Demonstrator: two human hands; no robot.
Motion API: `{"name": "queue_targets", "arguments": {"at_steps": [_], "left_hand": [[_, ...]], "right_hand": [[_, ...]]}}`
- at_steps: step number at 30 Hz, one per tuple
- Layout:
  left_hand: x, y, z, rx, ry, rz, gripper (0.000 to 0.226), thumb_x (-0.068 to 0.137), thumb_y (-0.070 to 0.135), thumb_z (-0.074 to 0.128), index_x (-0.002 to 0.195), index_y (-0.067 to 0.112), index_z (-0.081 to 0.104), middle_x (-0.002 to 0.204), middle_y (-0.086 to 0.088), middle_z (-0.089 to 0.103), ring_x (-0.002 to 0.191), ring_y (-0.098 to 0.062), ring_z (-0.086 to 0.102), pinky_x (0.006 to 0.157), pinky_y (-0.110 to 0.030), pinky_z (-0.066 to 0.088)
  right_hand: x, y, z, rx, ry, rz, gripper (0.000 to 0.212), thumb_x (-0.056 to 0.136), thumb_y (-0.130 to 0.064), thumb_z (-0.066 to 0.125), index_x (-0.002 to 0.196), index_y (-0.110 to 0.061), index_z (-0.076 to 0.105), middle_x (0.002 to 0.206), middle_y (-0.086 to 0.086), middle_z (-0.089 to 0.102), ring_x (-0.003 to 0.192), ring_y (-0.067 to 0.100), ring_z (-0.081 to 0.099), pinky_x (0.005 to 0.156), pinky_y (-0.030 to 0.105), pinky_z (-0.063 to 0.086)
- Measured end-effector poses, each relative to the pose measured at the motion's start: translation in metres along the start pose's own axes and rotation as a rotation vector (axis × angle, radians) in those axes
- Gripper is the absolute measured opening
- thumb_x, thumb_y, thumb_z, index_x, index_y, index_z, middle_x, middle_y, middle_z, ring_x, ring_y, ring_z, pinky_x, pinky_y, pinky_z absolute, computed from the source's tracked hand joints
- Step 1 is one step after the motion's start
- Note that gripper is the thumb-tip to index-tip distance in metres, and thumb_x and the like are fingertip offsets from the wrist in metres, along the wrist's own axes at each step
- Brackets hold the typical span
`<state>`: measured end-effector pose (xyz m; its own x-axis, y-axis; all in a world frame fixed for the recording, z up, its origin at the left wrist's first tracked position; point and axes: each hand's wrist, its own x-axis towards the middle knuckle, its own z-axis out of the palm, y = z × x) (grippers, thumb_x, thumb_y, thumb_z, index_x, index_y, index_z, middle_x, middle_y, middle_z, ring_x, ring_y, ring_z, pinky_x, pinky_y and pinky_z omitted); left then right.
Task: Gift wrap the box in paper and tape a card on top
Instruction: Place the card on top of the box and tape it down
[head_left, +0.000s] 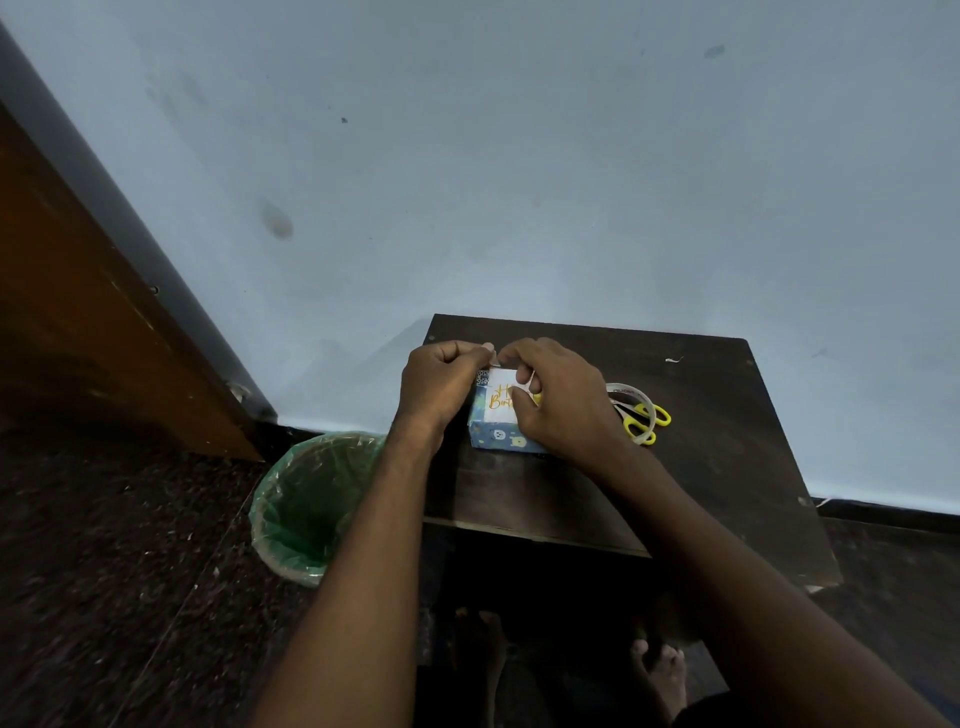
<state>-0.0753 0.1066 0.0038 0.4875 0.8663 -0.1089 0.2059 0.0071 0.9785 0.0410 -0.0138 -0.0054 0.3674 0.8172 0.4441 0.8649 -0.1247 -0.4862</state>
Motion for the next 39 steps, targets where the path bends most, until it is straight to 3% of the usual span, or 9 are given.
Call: {"name": "queue_targets", "arguments": {"at_steps": [3, 12, 16, 21, 27, 33, 39], "left_hand": [[0.001, -0.002, 0.0, 0.028, 0.008, -0.005, 0.014, 0.089, 0.02, 0.075, 0.08, 0.023, 0.086, 0.088, 0.009, 0.082, 0.093, -0.017, 0.078, 0.096, -0.048, 0.063], [0.004, -0.006, 0.002, 0.018, 0.008, -0.03, 0.012, 0.09, 0.019, 0.076, 0.084, 0.02, 0.086, 0.089, 0.004, 0.083, 0.094, -0.021, 0.079, 0.095, -0.048, 0.063], [0.005, -0.006, 0.002, -0.052, 0.002, -0.063, 0.012, 0.089, 0.015, 0.076, 0.084, 0.018, 0.086, 0.09, 0.0, 0.083, 0.097, -0.022, 0.079, 0.097, -0.045, 0.063], [0.003, 0.003, 0.0, -0.163, -0.002, -0.119, 0.009, 0.09, 0.015, 0.078, 0.09, 0.01, 0.084, 0.093, -0.005, 0.083, 0.087, -0.012, 0.079, 0.073, -0.022, 0.059], [0.002, 0.002, 0.002, -0.185, 0.0, -0.205, 0.01, 0.083, 0.013, 0.084, 0.09, 0.006, 0.085, 0.092, -0.01, 0.083, 0.098, -0.03, 0.08, 0.096, -0.045, 0.064], [0.002, -0.002, 0.002, -0.173, 0.024, -0.203, 0.007, 0.083, 0.013, 0.083, 0.088, 0.009, 0.086, 0.09, -0.01, 0.083, 0.095, -0.032, 0.08, 0.096, -0.05, 0.063], [0.0, -0.003, 0.004, -0.157, 0.039, -0.195, 0.009, 0.084, 0.011, 0.08, 0.09, 0.01, 0.086, 0.089, -0.008, 0.083, 0.093, -0.03, 0.08, 0.095, -0.048, 0.064]], "right_hand": [[0.0, 0.003, 0.002, -0.004, 0.008, -0.003, 0.039, 0.079, -0.01, 0.071, 0.114, -0.025, 0.071, 0.091, -0.01, 0.058, 0.075, 0.01, 0.051, 0.069, 0.032, 0.047], [0.0, 0.004, 0.005, 0.016, 0.027, 0.002, 0.039, 0.079, -0.01, 0.071, 0.115, -0.024, 0.075, 0.091, -0.006, 0.061, 0.076, 0.014, 0.056, 0.069, 0.033, 0.05], [0.0, 0.004, 0.004, 0.013, 0.019, 0.007, 0.035, 0.078, -0.009, 0.072, 0.11, -0.023, 0.074, 0.09, -0.009, 0.06, 0.075, 0.008, 0.051, 0.069, 0.032, 0.047], [0.001, 0.004, 0.004, 0.013, 0.007, 0.032, 0.024, 0.078, -0.009, 0.073, 0.098, -0.022, 0.073, 0.09, -0.013, 0.058, 0.074, 0.001, 0.047, 0.065, 0.021, 0.035], [0.0, 0.002, 0.001, 0.023, 0.006, 0.048, 0.025, 0.077, -0.009, 0.074, 0.096, -0.023, 0.069, 0.087, -0.017, 0.055, 0.071, -0.008, 0.047, 0.067, 0.011, 0.03], [0.0, 0.001, 0.001, 0.008, 0.006, 0.027, 0.034, 0.079, -0.009, 0.073, 0.108, -0.026, 0.071, 0.089, -0.013, 0.056, 0.075, 0.006, 0.049, 0.068, 0.029, 0.042], [0.0, -0.002, 0.002, -0.009, 0.0, 0.01, 0.04, 0.083, -0.011, 0.068, 0.122, -0.021, 0.076, 0.094, 0.001, 0.059, 0.083, 0.021, 0.057, 0.07, 0.032, 0.043]]}}
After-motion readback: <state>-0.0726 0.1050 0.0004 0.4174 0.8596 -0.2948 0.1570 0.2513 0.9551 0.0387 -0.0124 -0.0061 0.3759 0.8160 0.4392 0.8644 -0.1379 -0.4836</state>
